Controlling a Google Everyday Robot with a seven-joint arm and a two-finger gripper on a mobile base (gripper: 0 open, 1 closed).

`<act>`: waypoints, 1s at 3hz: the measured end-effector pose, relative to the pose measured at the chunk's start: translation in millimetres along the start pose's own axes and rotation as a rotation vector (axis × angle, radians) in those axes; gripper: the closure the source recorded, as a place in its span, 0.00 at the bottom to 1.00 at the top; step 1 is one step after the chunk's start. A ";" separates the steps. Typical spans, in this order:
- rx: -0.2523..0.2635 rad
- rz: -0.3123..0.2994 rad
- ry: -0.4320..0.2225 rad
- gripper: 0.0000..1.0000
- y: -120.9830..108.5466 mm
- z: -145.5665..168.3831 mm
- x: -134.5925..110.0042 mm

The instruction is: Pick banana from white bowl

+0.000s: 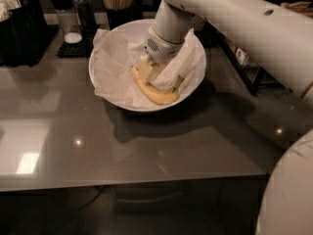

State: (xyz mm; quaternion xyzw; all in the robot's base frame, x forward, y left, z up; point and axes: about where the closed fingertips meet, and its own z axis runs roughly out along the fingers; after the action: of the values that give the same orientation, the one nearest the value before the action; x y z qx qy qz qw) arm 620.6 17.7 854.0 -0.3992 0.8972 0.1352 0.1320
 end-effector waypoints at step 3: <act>-0.110 0.023 0.020 0.04 12.8 27.6 0.2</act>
Offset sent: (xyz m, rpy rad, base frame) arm -0.0109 0.0311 -0.0427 0.1164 0.1715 0.0335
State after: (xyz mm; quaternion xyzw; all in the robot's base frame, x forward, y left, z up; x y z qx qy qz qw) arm 614.4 35.4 830.1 -0.3969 0.8942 0.1818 0.0994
